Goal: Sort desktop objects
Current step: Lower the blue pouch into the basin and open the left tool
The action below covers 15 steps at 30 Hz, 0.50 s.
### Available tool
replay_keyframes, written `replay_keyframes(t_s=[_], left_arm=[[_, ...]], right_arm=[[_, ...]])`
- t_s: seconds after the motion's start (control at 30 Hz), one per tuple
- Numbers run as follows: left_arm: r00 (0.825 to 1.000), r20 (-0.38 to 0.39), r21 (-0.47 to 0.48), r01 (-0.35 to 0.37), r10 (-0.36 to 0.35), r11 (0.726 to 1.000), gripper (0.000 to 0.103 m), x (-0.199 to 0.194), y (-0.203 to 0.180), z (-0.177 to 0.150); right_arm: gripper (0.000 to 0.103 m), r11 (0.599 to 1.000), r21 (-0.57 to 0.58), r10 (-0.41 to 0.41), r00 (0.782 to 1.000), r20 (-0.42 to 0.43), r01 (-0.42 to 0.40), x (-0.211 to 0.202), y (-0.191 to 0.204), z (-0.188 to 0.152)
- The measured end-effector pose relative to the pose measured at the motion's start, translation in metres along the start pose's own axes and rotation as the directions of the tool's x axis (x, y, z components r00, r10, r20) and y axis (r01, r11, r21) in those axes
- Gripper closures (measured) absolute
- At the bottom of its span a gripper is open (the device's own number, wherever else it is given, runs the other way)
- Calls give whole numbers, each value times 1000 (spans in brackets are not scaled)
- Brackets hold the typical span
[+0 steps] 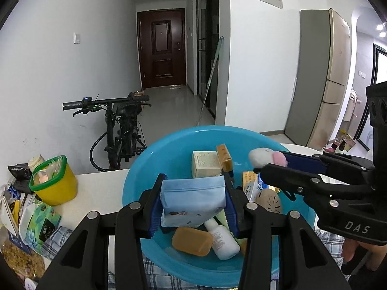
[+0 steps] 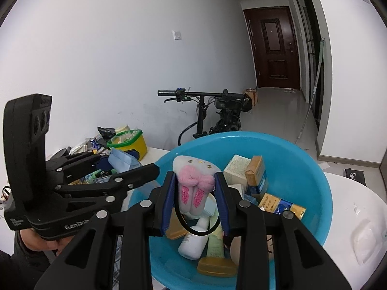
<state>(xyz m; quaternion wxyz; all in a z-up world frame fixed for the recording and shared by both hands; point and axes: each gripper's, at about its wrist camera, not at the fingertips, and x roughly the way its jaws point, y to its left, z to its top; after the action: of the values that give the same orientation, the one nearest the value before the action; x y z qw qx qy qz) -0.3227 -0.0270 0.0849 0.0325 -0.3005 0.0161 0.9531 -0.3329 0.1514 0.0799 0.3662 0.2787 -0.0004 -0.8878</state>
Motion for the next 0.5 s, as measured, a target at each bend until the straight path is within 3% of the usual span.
replay_keyframes(t_s=[0.5], left_arm=[[1000,-24,-6,-20,20,1000,57,7,3,-4]], right_arm=[[71,999,-17,-43,999,-20,43,2,-1,-4]])
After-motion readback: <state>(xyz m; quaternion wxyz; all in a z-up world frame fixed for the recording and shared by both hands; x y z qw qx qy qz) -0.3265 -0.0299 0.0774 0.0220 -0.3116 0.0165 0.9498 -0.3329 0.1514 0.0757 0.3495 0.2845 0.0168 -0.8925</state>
